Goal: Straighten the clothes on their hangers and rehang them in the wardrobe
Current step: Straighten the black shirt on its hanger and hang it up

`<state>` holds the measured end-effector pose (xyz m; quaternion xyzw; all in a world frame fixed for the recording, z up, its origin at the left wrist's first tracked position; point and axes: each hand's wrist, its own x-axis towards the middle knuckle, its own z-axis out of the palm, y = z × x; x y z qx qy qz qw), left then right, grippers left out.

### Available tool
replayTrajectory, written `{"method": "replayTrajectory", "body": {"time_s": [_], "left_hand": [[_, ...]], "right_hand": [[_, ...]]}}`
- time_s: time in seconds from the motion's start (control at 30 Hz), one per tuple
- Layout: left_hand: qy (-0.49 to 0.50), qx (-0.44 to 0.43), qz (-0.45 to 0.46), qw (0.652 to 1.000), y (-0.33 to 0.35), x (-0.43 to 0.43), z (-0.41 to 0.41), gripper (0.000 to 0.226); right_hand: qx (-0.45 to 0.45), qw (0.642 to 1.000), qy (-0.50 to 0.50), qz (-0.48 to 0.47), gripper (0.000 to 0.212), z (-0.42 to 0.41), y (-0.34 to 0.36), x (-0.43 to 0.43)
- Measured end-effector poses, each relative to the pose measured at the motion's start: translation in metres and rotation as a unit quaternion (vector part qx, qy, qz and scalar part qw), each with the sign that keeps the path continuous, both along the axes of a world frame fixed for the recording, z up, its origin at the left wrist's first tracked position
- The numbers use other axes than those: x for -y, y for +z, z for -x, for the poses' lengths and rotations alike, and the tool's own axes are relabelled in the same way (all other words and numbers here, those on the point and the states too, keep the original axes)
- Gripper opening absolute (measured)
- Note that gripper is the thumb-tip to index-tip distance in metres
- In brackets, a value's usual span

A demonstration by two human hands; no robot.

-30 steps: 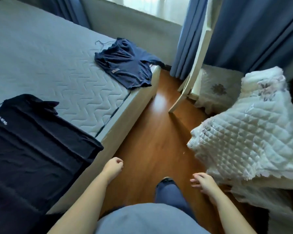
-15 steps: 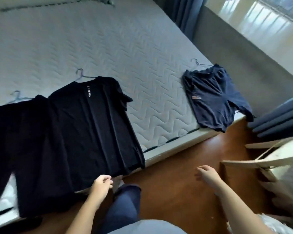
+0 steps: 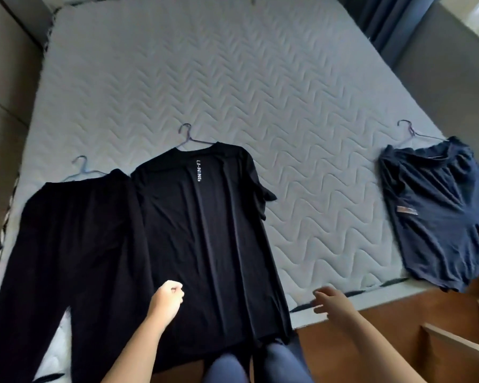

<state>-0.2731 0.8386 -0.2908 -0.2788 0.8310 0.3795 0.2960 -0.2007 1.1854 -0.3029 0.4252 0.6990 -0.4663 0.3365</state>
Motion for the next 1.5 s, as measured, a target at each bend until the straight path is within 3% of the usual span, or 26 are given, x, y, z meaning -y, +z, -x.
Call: {"method": "replayTrajectory", "body": {"time_s": [0.1, 0.3, 0.6, 0.7, 0.83, 0.97, 1.1, 1.2, 1.5], "left_hand": [[0.018, 0.025, 0.014, 0.999, -0.009, -0.015, 0.006, 0.020], [-0.043, 0.051, 0.071, 0.995, -0.020, -0.020, 0.057, 0.027], [-0.067, -0.056, 0.153, 0.984, -0.115, 0.035, 0.228, 0.022], [-0.115, -0.099, 0.210, 0.966, -0.139, 0.053, 0.290, 0.028], [-0.190, -0.176, 0.265, 0.929, -0.162, 0.070, 0.364, 0.035], [-0.147, -0.196, 0.289, 0.925, -0.187, 0.093, 0.430, 0.042], [-0.144, -0.171, 0.338, 0.914, -0.227, 0.112, 0.463, 0.039], [-0.062, -0.225, 0.335, 0.913, -0.253, 0.115, 0.470, 0.025], [-0.034, -0.283, 0.362, 0.888, -0.268, 0.115, 0.473, 0.022]], "right_hand": [[0.038, 0.999, 0.005, 0.011, 0.013, 0.029, -0.015, -0.018], [0.047, 0.998, 0.031, 0.003, 0.017, 0.102, -0.038, -0.025], [-0.086, 0.991, 0.084, -0.061, 0.021, 0.284, -0.118, 0.024], [-0.153, 0.973, 0.141, -0.096, 0.020, 0.364, -0.133, 0.042], [-0.229, 0.935, 0.219, -0.159, 0.038, 0.461, -0.152, 0.055], [-0.172, 0.933, 0.268, -0.169, 0.050, 0.527, -0.183, 0.069], [-0.244, 0.900, 0.236, -0.273, 0.035, 0.543, -0.217, 0.074], [-0.305, 0.860, 0.201, -0.357, 0.028, 0.532, -0.240, 0.079], [-0.325, 0.840, 0.213, -0.378, 0.033, 0.535, -0.249, 0.079]]}}
